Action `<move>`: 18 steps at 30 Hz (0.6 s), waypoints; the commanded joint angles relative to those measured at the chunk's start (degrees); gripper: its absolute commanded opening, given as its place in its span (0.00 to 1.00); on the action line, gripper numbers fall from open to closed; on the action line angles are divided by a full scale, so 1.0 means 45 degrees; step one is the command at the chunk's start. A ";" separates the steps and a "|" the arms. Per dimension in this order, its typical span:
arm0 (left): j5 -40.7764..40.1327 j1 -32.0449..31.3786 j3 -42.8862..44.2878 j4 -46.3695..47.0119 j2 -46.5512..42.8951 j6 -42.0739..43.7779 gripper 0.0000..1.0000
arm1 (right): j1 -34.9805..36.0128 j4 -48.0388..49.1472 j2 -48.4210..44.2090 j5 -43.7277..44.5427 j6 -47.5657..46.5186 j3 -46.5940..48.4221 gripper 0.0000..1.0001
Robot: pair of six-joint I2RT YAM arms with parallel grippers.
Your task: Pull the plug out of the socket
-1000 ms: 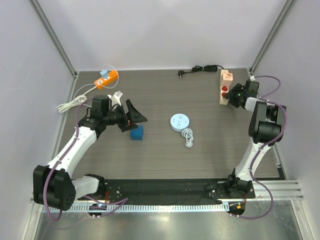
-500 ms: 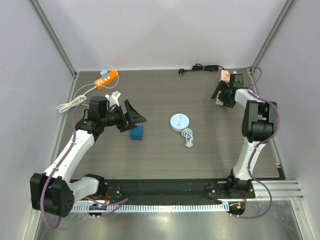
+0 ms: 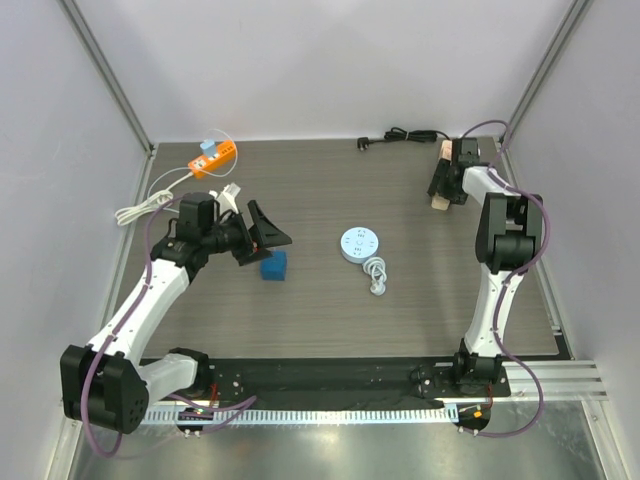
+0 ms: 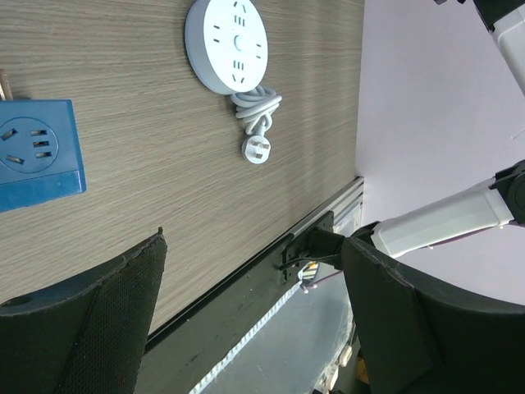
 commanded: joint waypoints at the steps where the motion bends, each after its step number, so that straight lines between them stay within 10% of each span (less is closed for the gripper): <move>1: -0.0090 -0.0033 0.0148 -0.0018 -0.0200 -0.0037 0.88 | 0.0076 -0.0249 0.0245 0.0272 -0.0424 0.0531 0.58; 12: -0.0459 -0.0929 -0.0398 0.0800 0.0073 -0.0329 0.88 | 0.1579 0.1098 -0.1998 0.0174 0.0279 -0.4113 0.01; 18: -0.0968 -0.2433 -0.0186 0.1661 0.1008 -0.0858 0.88 | 0.2711 0.1528 -0.4653 0.0074 0.1626 -0.7356 0.01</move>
